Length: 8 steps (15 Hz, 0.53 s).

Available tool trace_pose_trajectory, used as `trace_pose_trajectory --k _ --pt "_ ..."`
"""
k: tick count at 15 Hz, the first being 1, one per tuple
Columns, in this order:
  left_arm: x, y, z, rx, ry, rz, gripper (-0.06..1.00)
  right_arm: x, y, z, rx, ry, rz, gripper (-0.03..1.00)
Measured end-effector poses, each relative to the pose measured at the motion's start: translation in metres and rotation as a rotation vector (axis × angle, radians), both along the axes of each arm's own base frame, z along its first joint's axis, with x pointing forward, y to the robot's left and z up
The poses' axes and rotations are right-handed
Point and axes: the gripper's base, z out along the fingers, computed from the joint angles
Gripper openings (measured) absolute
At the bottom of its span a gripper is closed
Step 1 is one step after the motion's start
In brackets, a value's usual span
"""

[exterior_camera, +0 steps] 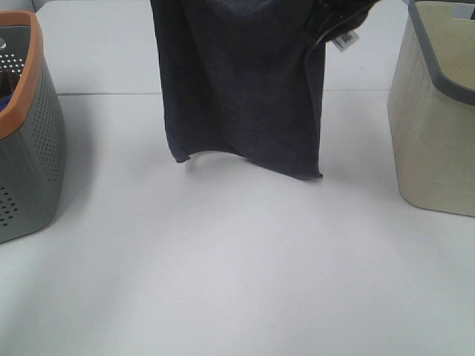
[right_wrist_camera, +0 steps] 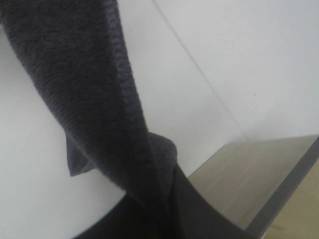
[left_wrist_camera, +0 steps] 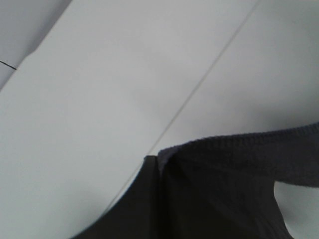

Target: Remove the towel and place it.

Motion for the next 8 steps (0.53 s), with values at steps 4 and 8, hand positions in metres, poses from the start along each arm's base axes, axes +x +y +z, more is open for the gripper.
trace_pose_trajectory --k 4,8 --pt "0.06 0.034 -0.026 -0.086 -0.197 0.104 0.0 0.074 -0.017 0.018 0.115 -0.227 -0.029 0.02" --pt "0.09 0.035 -0.043 -0.135 -0.396 0.096 0.0 0.123 -0.026 0.006 0.178 -0.366 0.001 0.02"
